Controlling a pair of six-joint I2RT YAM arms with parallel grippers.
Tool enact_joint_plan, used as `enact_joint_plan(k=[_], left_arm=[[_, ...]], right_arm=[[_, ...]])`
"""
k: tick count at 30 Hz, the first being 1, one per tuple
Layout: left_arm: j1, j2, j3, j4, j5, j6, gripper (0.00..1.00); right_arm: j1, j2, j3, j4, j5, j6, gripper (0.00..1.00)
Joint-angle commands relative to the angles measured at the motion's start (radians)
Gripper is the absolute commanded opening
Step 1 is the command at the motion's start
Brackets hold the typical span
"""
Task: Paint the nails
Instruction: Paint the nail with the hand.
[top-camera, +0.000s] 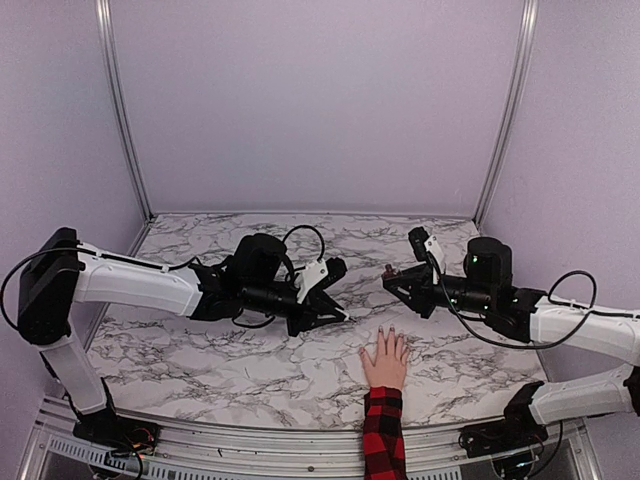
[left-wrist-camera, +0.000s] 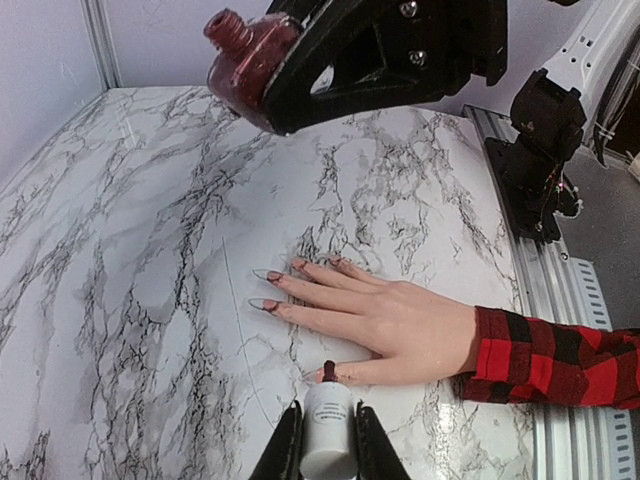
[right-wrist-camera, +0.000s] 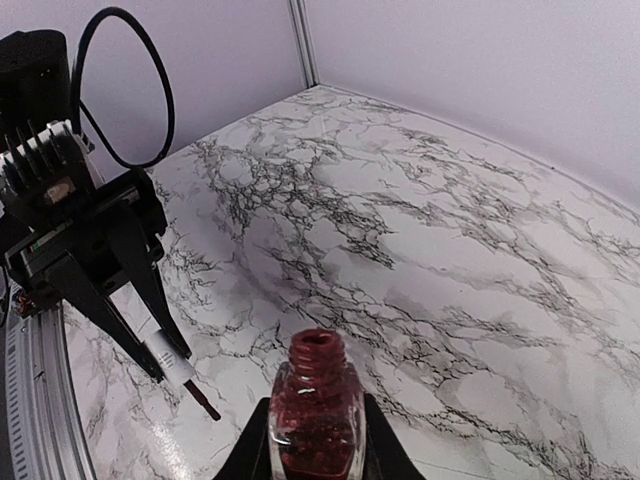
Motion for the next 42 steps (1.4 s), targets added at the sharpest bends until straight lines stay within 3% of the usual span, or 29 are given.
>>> enact_joint_plan(k=[1, 30, 42], left_arm=[[0.007, 0.057, -0.029, 0.132, 0.015, -0.064, 0.00], [-0.002, 0.202, -0.018, 0.192, -0.017, -0.286, 0.00], [-0.013, 0.180, -0.119, 0.404, -0.056, -0.668, 0.00]], right_arm=[[-0.006, 0.008, 0.051, -0.024, 0.017, -0.001, 0.00], [-0.007, 0.038, 0.035, -0.004, 0.032, -0.021, 0.00], [-0.006, 0.037, 0.037, 0.005, 0.025, -0.024, 0.00]])
